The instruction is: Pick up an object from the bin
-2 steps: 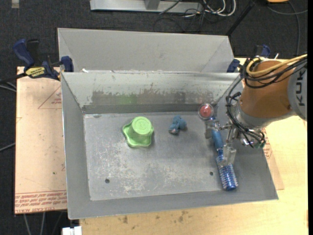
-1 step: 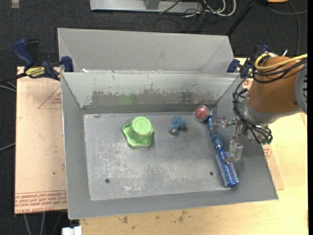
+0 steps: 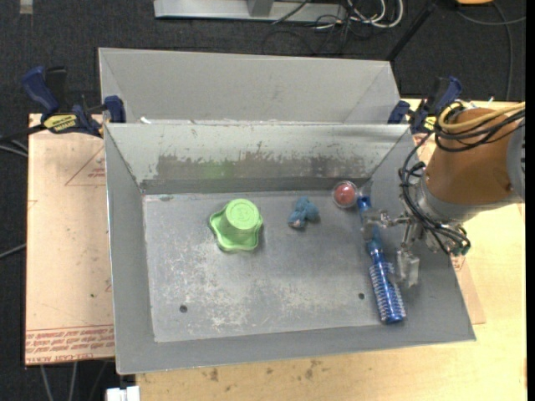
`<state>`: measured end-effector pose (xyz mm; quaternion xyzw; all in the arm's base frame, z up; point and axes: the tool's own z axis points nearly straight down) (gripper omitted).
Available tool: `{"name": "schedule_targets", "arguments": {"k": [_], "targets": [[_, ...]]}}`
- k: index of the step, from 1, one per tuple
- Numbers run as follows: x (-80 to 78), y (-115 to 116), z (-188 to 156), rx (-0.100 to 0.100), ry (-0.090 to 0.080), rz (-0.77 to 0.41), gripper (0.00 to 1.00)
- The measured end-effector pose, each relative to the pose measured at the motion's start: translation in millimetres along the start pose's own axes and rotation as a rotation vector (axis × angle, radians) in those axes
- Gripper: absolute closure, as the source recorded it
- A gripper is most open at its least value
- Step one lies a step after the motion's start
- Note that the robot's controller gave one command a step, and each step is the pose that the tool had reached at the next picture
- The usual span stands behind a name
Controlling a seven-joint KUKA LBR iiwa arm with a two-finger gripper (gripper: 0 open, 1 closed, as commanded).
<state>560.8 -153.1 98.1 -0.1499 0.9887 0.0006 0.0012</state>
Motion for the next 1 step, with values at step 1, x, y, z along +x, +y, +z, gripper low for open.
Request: {"name": "schedule_targets", "arguments": {"k": [1], "targets": [[37.2, 26.3, 27.0, -0.009, -0.007, -0.489, 0.00]]}}
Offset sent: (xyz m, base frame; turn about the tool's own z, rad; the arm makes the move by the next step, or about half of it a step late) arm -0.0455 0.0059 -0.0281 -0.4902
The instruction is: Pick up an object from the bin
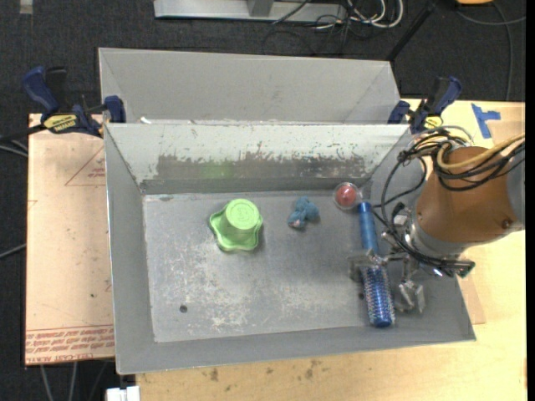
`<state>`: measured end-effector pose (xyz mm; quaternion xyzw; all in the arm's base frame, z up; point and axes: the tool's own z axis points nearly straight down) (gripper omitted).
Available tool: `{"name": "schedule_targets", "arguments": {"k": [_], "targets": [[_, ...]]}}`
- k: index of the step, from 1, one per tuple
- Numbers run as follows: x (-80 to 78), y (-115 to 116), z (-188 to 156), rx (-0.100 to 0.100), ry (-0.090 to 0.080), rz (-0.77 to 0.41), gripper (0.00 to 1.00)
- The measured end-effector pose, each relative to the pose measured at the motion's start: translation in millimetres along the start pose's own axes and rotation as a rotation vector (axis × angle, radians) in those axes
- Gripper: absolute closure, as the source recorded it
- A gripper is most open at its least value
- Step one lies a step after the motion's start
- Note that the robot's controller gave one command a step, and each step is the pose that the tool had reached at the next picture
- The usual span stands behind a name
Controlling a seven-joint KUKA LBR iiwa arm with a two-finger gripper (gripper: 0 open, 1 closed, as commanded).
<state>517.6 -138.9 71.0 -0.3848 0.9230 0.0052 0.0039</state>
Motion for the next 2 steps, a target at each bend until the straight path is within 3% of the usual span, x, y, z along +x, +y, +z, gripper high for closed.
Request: {"name": "schedule_targets", "arguments": {"k": [1, 2], "targets": [[1.4, -1, 0, 0.002, 0.002, -0.003, 1.00], [-6.8, 4, -153, 0.013, 0.005, -0.017, 1.00]]}}
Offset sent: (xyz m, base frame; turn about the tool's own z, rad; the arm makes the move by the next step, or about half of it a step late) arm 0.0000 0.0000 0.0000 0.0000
